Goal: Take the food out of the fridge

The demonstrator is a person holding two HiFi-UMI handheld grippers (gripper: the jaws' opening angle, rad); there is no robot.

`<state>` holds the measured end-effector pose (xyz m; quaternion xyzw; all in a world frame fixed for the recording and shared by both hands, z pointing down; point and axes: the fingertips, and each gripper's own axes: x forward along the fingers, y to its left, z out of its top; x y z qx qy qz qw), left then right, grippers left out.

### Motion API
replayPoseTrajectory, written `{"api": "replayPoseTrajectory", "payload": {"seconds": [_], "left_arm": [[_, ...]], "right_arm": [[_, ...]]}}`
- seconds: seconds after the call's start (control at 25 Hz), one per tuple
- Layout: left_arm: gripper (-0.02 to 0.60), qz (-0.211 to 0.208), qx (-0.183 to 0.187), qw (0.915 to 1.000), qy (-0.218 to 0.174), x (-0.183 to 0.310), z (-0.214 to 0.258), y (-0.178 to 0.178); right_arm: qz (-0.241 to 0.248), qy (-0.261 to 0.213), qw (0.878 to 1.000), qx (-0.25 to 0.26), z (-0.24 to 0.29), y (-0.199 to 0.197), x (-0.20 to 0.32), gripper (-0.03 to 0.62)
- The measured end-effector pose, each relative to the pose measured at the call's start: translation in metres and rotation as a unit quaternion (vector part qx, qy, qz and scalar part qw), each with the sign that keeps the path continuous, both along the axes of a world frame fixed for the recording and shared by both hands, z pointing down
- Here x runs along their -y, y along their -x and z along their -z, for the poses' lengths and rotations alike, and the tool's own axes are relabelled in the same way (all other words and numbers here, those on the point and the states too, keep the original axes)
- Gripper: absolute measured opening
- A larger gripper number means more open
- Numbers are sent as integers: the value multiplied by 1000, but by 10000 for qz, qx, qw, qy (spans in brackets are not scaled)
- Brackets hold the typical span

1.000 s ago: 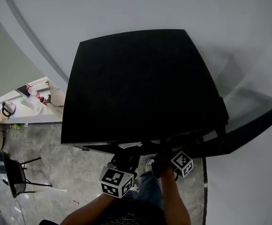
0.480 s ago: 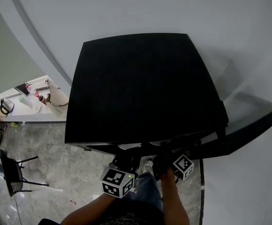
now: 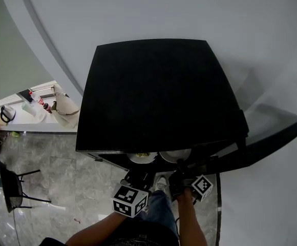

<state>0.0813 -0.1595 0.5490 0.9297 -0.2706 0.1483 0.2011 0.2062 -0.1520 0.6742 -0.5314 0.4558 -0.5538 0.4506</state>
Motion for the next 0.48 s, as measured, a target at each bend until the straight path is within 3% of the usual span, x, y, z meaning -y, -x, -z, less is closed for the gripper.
{"api": "replayPoseTrajectory", "payload": {"seconds": [0.48], "left_arm": [[-13,5,-37,10000,-49,-9,2,5]], "right_arm": [[33,-526,9986,-58,14,2,-20,6]]}}
